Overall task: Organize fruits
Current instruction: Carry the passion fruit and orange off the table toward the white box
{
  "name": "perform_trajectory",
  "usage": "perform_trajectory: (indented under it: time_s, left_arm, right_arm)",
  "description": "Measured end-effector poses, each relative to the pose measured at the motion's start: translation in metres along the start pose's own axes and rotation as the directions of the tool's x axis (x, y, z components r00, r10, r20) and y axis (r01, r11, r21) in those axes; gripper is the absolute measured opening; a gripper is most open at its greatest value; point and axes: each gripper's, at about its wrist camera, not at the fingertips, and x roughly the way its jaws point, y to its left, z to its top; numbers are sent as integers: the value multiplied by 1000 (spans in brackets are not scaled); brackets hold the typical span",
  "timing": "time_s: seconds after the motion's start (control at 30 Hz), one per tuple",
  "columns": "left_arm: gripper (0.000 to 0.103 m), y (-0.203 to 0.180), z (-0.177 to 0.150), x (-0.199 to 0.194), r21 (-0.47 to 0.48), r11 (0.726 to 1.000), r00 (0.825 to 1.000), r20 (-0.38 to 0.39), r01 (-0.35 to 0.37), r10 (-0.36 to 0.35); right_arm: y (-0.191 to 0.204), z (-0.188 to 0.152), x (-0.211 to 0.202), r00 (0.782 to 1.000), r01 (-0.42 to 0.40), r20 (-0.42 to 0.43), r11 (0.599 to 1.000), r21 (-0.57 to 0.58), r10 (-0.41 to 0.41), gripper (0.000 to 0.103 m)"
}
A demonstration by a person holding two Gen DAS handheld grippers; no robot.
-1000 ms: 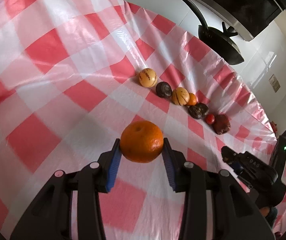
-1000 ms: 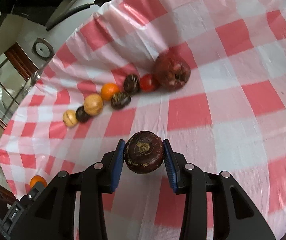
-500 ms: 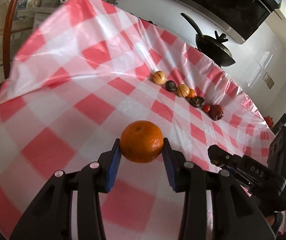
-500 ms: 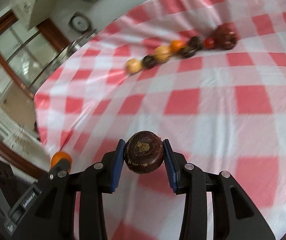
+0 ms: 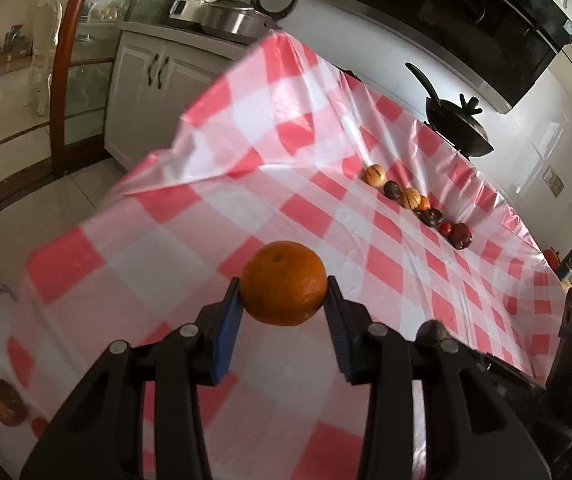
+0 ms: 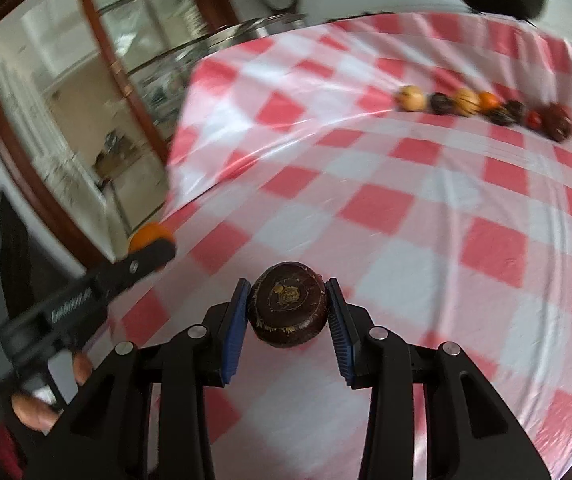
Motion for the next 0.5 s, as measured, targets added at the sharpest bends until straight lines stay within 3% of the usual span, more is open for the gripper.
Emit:
perform_trajectory:
  time_s: [0.3,0.5]
  left_arm:
    - [41,36,-16,-32,32,997,998,-15,-66,67]
    - [41,77,-28,-53,-3,991,991,-29,-133,133]
  right_arm:
    - [67,-27,2,997,-70,-44,983,-172,64,39]
    - [125,-54,8,990,-134,-87,932,-336,111,39]
